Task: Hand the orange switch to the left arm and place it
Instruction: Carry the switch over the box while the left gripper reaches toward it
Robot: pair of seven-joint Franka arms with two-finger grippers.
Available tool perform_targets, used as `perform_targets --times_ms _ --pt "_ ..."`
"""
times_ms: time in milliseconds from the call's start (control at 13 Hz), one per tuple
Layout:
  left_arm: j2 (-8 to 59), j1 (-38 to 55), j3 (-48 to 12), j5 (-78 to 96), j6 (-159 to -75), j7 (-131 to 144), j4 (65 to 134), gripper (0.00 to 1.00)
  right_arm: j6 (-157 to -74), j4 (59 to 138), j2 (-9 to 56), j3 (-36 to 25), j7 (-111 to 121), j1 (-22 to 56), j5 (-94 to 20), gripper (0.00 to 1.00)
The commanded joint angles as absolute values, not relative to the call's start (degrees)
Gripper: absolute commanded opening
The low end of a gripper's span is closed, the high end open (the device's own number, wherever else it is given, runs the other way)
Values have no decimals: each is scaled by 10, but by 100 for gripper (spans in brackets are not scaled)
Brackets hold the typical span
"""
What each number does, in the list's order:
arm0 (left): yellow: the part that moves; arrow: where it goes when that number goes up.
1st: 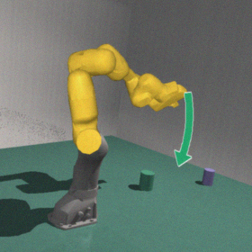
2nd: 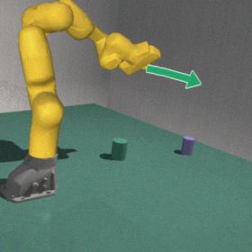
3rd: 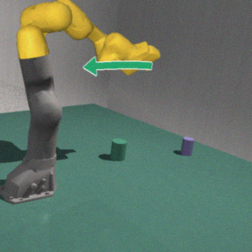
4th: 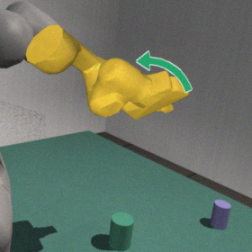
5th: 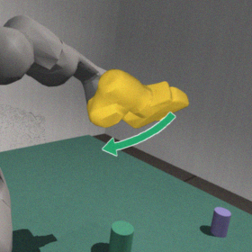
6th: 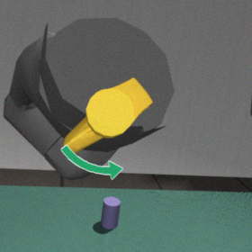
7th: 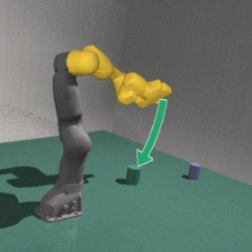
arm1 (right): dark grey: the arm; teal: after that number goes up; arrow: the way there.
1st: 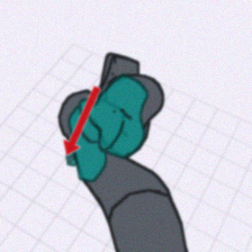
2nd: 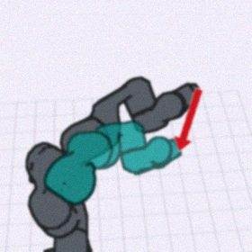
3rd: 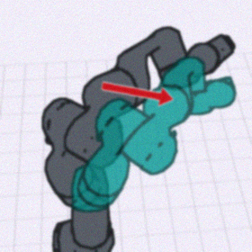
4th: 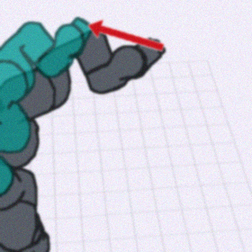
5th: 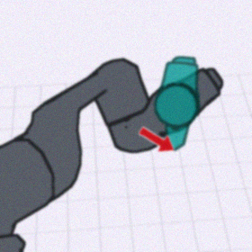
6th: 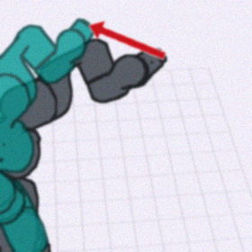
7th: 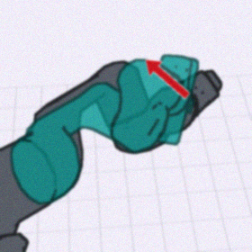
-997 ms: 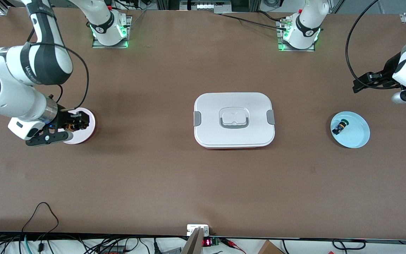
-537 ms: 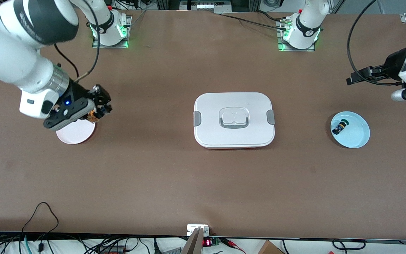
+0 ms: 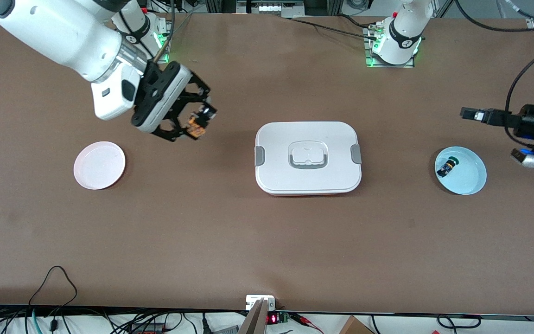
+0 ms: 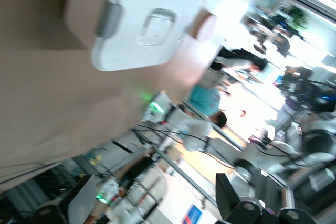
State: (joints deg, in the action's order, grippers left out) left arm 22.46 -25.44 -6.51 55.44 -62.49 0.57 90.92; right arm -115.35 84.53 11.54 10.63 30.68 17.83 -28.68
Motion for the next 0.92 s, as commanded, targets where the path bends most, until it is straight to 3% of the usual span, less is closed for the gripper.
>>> perform_targets --times_ms 0,153,843 --pt "260 -231 -82 638 -607 25 887 100 -1179 842 128 108 367 180 -389 0" --pt "282 -195 -82 726 -626 59 891 100 -1196 843 145 108 449 182 -481 0" --pt "274 -22 -82 858 -869 150 899 100 -1270 850 207 108 760 226 -851 0"
